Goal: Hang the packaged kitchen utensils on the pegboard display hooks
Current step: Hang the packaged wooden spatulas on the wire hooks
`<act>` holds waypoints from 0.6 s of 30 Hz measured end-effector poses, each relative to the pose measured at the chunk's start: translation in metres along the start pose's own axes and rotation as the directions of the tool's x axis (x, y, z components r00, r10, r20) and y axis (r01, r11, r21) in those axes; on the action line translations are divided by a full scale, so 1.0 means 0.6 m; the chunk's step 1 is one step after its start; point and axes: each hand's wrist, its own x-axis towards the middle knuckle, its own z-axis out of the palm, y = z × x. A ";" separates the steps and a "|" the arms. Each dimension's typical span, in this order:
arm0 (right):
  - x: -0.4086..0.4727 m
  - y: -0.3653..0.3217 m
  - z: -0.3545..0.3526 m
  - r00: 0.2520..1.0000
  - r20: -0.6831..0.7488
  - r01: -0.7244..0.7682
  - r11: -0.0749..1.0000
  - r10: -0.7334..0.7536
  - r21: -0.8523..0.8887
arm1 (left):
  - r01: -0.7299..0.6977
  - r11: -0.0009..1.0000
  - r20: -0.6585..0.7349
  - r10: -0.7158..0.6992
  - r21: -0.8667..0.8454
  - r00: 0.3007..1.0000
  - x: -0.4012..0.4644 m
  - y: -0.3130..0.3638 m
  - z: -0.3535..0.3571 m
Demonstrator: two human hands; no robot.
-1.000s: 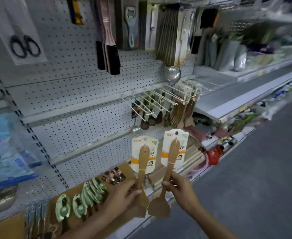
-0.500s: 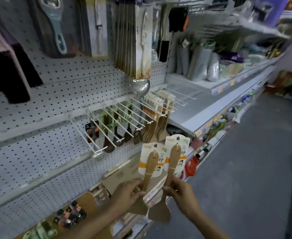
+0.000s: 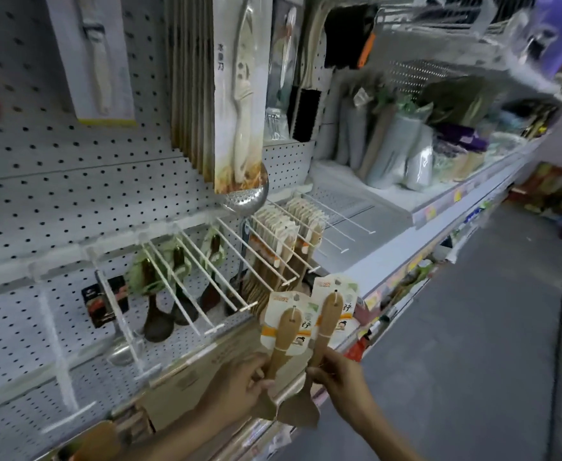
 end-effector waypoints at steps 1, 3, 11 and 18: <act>0.017 0.015 -0.005 1.000 0.019 0.001 1.000 -0.001 -0.007 | 0.001 1.000 0.002 -0.001 0.016 1.000 0.013 -0.003 0.006; 0.053 0.037 -0.019 0.998 0.063 0.011 0.999 -0.009 -0.038 | -0.011 0.999 0.031 0.010 0.047 0.999 0.038 -0.004 0.015; 0.205 0.154 -0.107 0.964 0.257 0.097 0.992 -0.073 -0.086 | 0.011 0.993 0.042 -0.016 0.120 0.999 0.142 0.013 0.079; 0.295 0.223 -0.197 0.922 0.350 0.192 0.981 -0.167 -0.038 | 0.140 0.956 -0.025 -0.138 0.259 0.990 0.204 0.033 0.170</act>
